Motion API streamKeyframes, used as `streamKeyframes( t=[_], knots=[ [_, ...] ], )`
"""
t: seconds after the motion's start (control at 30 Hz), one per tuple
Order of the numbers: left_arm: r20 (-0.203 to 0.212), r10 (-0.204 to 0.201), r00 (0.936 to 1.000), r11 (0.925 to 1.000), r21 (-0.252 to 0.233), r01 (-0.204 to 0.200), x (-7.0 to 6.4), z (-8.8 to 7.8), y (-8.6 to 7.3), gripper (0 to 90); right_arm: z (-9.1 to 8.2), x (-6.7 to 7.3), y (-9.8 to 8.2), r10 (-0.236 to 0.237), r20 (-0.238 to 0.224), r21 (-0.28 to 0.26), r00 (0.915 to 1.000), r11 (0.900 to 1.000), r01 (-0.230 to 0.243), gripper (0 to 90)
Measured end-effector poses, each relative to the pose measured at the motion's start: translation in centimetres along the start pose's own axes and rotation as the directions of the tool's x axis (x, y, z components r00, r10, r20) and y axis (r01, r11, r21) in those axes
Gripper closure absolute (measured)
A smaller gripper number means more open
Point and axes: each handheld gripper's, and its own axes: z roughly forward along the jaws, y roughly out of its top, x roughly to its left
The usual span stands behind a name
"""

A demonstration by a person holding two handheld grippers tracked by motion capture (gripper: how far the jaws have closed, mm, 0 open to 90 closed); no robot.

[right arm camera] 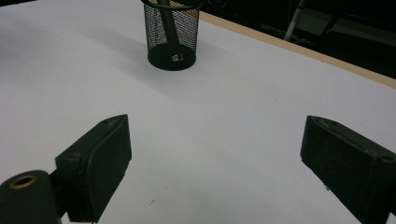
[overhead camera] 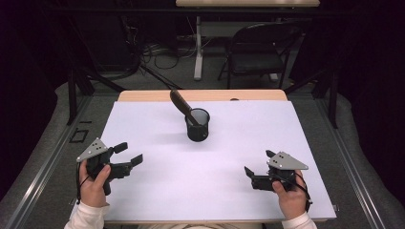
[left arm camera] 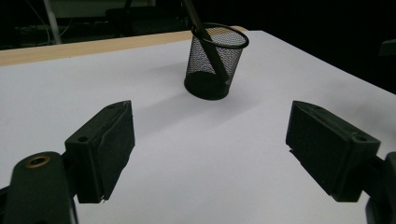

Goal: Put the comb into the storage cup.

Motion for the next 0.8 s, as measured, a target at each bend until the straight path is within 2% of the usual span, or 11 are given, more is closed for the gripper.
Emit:
streamKeyframes(
  t=[0.13, 0.23, 0.57, 0.8],
  knots=[
    [-0.009, -0.001, 1.0, 1.0, -0.001, 0.001, 0.4, 0.2, -0.7, 15.8, -0.1, -0.3, -0.6, 0.007, 0.016, 0.0, 0.9999, 1.0, -0.007, 8.4],
    [-0.028, 0.009, 0.9996, 1.0, 0.0, -0.009, 0.6, 0.3, -1.1, 15.8, 0.1, -0.5, -1.1, 0.015, 0.023, 0.001, 0.9996, 1.0, -0.015, 8.4],
    [-0.054, 0.037, 0.9978, 0.9991, 0.021, -0.036, 1.2, 0.9, -2.6, 15.8, 0.6, -1.1, -2.2, 0.02, 0.049, 0.016, 0.9986, 1.0, -0.021, 8.5],
    [-0.049, 0.046, 0.9977, 0.9986, 0.027, -0.045, 1.5, 1.3, -3.3, 15.8, 1.0, -1.5, -3.0, 0.015, 0.068, 0.03, 0.9975, 0.999, -0.017, 8.5]
  ],
)
